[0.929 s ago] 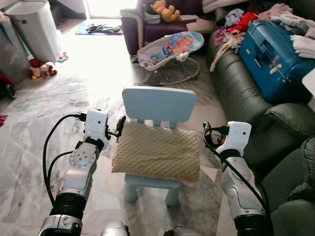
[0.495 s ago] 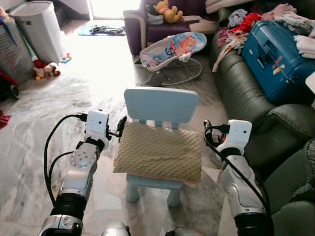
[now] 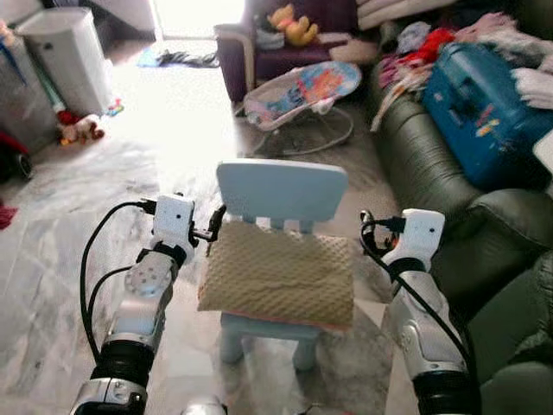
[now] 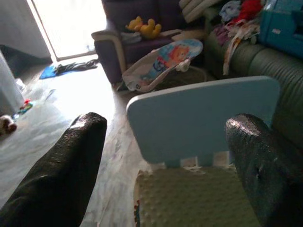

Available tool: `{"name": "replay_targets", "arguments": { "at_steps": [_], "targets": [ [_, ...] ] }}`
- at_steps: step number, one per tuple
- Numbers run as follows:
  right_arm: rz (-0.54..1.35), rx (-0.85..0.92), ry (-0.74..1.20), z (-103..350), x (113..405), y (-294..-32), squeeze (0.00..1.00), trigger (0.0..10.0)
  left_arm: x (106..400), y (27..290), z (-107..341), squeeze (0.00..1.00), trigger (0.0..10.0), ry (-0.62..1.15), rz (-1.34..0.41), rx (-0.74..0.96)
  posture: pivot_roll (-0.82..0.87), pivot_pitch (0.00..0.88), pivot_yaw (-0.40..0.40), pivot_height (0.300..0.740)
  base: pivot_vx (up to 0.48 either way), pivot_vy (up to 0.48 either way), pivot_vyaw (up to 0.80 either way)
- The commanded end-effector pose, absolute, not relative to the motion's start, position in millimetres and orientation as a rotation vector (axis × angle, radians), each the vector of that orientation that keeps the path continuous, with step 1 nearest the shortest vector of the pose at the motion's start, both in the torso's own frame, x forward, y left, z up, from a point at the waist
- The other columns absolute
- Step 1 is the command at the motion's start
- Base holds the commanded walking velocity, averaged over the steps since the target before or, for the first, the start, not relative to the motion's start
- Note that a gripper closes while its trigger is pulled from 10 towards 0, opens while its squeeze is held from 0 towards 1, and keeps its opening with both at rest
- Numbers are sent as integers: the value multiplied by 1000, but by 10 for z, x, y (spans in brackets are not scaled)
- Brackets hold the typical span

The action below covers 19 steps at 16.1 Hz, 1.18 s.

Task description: Move the pillow to the sofa

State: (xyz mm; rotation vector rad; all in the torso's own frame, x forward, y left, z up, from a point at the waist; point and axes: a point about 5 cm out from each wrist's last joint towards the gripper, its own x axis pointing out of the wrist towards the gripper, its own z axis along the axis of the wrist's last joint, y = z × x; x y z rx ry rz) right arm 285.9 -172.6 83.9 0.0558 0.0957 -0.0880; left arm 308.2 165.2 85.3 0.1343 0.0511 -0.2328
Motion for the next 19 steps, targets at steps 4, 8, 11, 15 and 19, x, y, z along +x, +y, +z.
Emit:
{"name": "replay_targets", "arguments": {
  "at_steps": [4,8,11,15,19],
  "targets": [
    [-78,52,96,846,2865,-1700,0,10000,3071,1664,842,0,10000,57,-236,133,-13,0,-11,740,186,0,0],
    [-79,51,105,831,2862,-1699,0,10000,3066,1650,835,0,10000,62,-247,132,-14,0,-12,740,265,0,0],
    [-81,53,106,828,2857,-1696,0,10000,3061,1652,831,0,10000,65,-245,135,-14,0,-12,740,90,0,-533],
    [-78,50,105,829,2862,-1693,0,10000,3067,1657,830,0,10000,66,-245,140,-14,0,-14,740,0,0,0],
    [-76,50,105,830,2869,-1696,0,10000,3093,1687,773,0,10000,121,-240,145,-6,0,-24,740,0,0,0]
  ]
}}
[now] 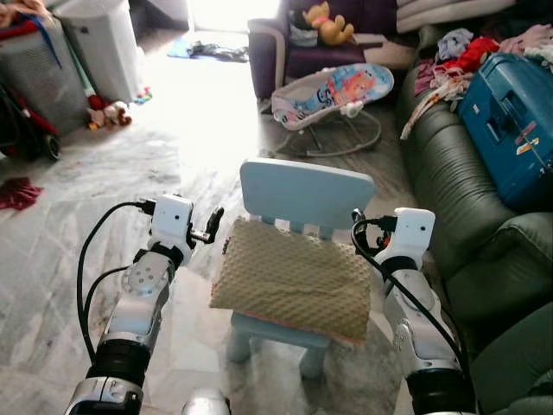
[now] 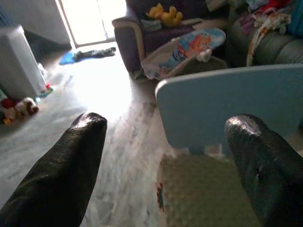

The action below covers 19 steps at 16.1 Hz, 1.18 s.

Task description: Move the pillow to the sofa

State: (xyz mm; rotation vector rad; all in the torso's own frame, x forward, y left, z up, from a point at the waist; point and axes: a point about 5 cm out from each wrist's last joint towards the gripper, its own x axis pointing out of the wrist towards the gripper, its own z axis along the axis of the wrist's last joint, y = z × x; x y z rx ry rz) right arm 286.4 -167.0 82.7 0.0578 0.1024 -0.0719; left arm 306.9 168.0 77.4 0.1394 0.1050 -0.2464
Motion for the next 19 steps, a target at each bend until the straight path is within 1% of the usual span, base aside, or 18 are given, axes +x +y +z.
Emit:
{"name": "replay_targets", "arguments": {
  "at_steps": [1,3,5,8,12,15,19],
  "targets": [
    [-76,51,96,847,2874,-1689,0,10000,3118,1699,762,0,10000,139,-255,82,-6,0,-25,740,0,0,0],
    [-75,54,80,873,2871,-1685,0,10000,3130,1696,783,0,10000,126,-267,71,-13,0,-22,740,0,0,0],
    [-75,52,75,879,2853,-1697,0,10000,3129,1686,806,0,10000,122,-244,74,-15,0,-20,740,0,0,0],
    [-65,51,78,871,2838,-1685,0,10000,3058,1631,742,0,10000,131,-272,86,-12,0,-28,736,0,0,0],
    [-59,51,79,868,2848,-1675,0,10000,3067,1617,742,0,10000,137,-303,60,-7,0,-29,701,0,0,0],
    [-54,53,75,876,2842,-1656,0,10000,3108,1622,797,0,10000,120,-257,11,-11,0,-27,672,0,0,0],
    [-50,50,73,880,2846,-1666,0,10000,3086,1595,798,0,10000,111,-265,28,-13,0,-29,624,0,0,0]
  ]
}}
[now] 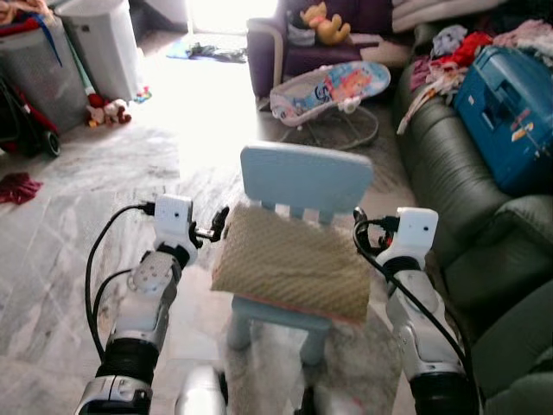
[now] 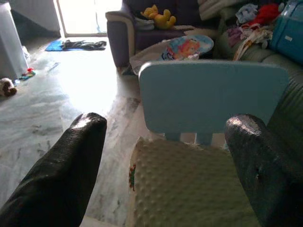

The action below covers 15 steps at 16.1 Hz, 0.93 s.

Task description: Move the pillow to the sofa

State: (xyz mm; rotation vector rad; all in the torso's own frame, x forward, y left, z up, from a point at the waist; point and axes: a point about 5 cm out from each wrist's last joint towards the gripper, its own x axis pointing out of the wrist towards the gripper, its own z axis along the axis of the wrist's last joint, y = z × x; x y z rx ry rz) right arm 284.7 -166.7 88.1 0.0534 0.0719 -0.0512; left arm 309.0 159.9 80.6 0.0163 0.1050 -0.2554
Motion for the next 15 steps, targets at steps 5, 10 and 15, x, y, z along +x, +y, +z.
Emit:
{"name": "replay_targets", "arguments": {
  "at_steps": [5,10,15],
  "targets": [
    [-43,45,65,899,2887,-1664,0,10000,3201,1731,787,0,10000,150,-273,61,-7,0,-36,624,0,0,0],
    [-39,43,57,914,2915,-1652,0,10000,3311,1631,916,0,10000,111,-287,45,-9,0,-36,624,0,0,0],
    [-37,40,60,902,2911,-1651,0,10000,3219,1551,894,0,10000,80,-277,-4,-6,0,-38,624,0,0,0]
  ]
}}
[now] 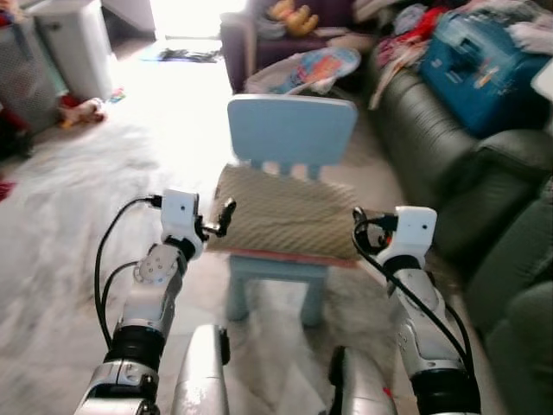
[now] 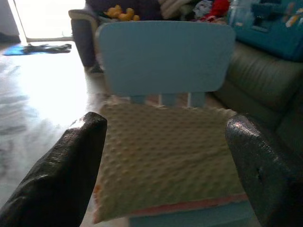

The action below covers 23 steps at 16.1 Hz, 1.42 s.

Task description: Move the pillow to the sofa

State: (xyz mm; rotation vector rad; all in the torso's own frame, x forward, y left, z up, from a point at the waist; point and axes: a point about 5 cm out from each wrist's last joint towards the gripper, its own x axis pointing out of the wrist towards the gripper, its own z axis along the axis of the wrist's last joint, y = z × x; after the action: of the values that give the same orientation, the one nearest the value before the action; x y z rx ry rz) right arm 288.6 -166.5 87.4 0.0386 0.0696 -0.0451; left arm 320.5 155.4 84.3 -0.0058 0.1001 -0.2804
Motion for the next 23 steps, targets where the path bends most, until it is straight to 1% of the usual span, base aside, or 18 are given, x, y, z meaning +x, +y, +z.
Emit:
{"name": "replay_targets", "arguments": {
  "at_steps": [1,7,10,23],
  "targets": [
    [-37,40,59,905,2920,-1646,0,10000,3219,1547,894,0,10000,79,-277,-11,-8,0,-37,624,0,0,0],
    [-21,48,59,921,2928,-1606,0,10000,3230,1555,916,0,10000,74,-269,-16,-11,0,-36,624,0,0,0],
    [21,71,60,917,2903,-1558,0,10000,3224,1557,905,0,10000,77,-266,-14,-14,0,-36,624,301,0,0],
    [5,59,68,898,2891,-1573,0,10000,3221,1526,893,0,10000,86,-278,-7,-16,0,-32,624,348,0,0]
  ]
}}
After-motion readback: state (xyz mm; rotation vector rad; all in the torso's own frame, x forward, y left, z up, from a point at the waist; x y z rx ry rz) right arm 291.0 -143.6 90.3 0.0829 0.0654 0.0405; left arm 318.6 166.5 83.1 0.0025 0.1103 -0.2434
